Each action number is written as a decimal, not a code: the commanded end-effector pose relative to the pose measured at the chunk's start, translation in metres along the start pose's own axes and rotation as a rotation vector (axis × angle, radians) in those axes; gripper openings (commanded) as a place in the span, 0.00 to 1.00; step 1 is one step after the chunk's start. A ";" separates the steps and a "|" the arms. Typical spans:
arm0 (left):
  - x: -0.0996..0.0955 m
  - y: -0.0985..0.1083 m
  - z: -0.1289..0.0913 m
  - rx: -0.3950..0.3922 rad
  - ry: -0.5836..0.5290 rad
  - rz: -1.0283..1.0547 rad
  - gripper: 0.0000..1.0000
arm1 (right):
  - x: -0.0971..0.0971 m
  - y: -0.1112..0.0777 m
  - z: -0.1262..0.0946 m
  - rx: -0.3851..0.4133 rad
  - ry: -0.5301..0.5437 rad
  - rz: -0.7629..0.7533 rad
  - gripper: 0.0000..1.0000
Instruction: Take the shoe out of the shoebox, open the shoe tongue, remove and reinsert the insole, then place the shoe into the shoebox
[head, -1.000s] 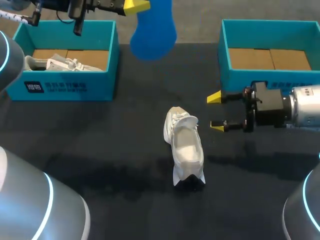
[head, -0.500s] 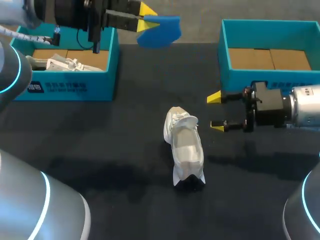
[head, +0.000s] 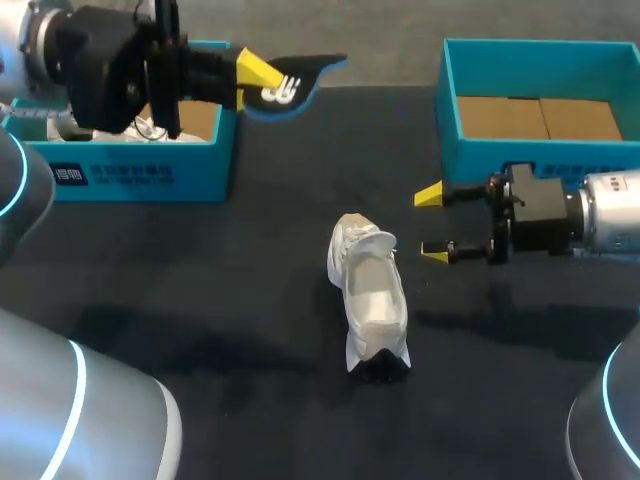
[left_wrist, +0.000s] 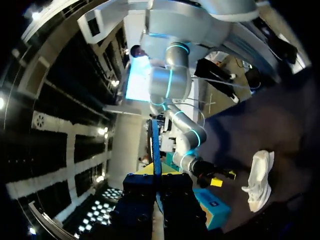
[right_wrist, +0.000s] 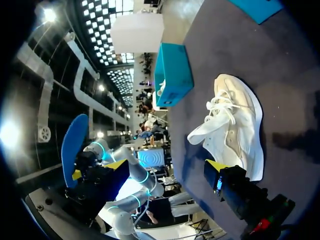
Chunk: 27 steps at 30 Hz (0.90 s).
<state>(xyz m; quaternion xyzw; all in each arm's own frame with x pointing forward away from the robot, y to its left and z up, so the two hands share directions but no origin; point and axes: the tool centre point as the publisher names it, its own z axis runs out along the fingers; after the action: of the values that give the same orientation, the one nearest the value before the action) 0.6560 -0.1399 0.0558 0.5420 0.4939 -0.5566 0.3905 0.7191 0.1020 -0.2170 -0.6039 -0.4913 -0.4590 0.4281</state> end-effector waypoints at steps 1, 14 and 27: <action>-0.001 0.004 -0.001 0.046 0.066 0.223 0.00 | 0.000 0.000 0.002 -0.001 -0.004 0.001 1.00; -0.001 0.004 -0.001 0.046 0.066 0.223 0.00 | 0.000 0.000 0.002 -0.001 -0.004 0.001 1.00; 0.067 0.008 0.008 -0.041 0.119 0.444 0.00 | 0.000 0.000 0.002 -0.001 -0.004 0.001 1.00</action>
<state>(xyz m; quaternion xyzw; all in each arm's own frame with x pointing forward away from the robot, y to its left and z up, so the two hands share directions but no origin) 0.6688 -0.1461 0.0136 0.6626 0.3976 -0.4400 0.4575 0.7191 0.1023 -0.2167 -0.6045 -0.4917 -0.4582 0.4276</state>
